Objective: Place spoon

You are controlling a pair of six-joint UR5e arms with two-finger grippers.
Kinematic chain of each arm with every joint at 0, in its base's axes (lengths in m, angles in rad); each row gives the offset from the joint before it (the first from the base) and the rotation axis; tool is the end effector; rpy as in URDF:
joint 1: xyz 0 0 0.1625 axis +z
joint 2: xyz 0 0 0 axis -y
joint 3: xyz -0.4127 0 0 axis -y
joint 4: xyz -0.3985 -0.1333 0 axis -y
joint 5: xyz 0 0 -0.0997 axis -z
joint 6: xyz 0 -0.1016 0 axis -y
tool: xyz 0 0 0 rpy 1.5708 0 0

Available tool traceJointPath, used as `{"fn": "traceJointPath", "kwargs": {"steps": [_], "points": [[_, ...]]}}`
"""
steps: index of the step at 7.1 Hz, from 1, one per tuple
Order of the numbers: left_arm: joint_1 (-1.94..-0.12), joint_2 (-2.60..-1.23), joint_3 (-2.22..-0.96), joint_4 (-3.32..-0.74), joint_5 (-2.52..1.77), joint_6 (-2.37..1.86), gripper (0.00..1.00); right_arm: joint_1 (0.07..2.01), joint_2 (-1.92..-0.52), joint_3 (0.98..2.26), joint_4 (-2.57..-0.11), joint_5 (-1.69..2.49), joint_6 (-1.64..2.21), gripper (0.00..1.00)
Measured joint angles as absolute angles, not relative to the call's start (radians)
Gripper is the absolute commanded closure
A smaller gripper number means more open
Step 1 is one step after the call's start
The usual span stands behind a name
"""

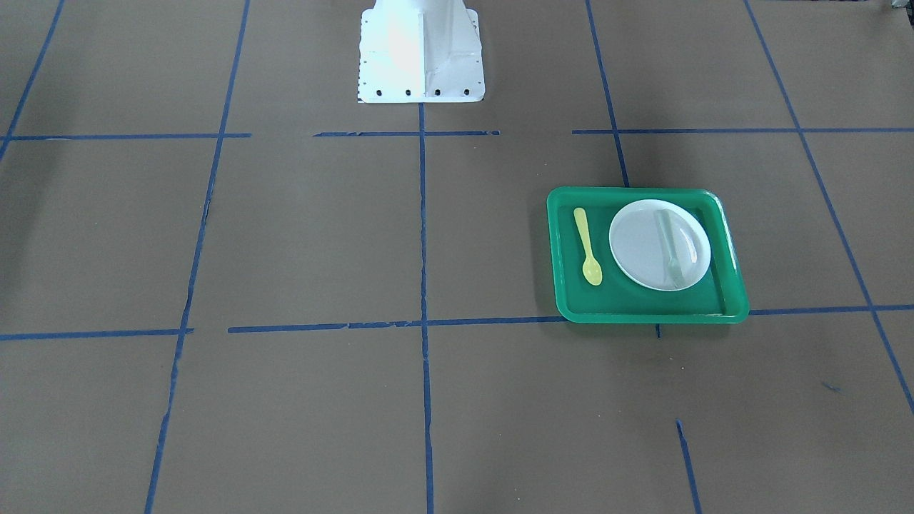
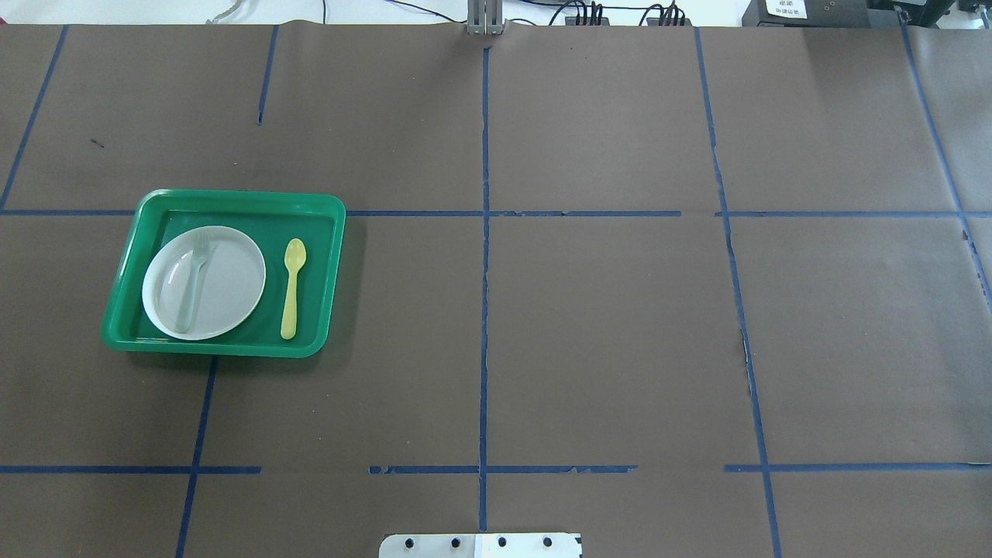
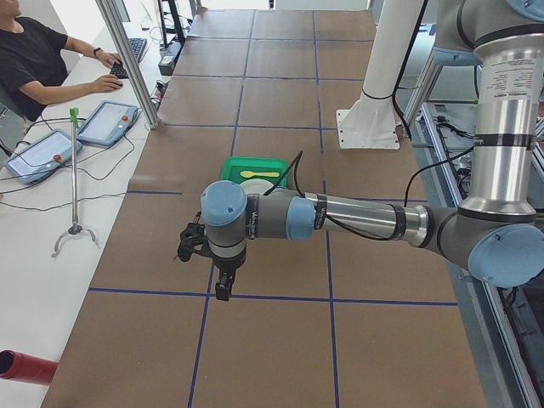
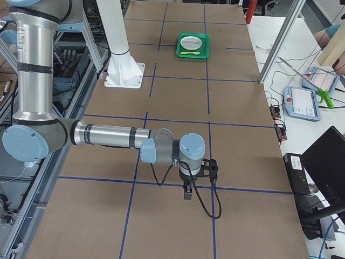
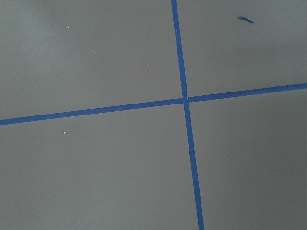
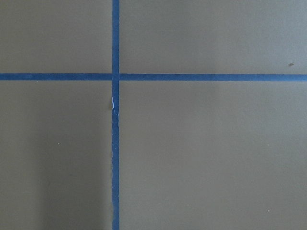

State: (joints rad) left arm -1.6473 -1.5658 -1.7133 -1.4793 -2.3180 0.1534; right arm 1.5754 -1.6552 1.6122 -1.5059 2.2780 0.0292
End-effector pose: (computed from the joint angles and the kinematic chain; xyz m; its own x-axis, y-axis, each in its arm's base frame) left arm -0.1020 -0.4893 0.5904 0.7369 0.1276 -0.6639 -0.0367 0.9881 0.1492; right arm 0.0694 -0.4644 0.6659 0.7598 0.0185 0.6499 -0.0268 0.9996 0.0029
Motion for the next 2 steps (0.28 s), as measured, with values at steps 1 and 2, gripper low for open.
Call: {"fn": "traceJointPath", "kwargs": {"steps": [1, 2], "points": [[-1.647, -1.569, -1.717, -1.479, -2.318, 0.153, 0.00, 1.575, -1.655, 1.612, -1.505, 2.278, 0.029, 0.00], [-1.646, -1.571, -1.716, -1.478, -2.318, 0.153, 0.00, 1.575, -1.655, 1.612, -1.505, 2.278, 0.029, 0.00]]}}
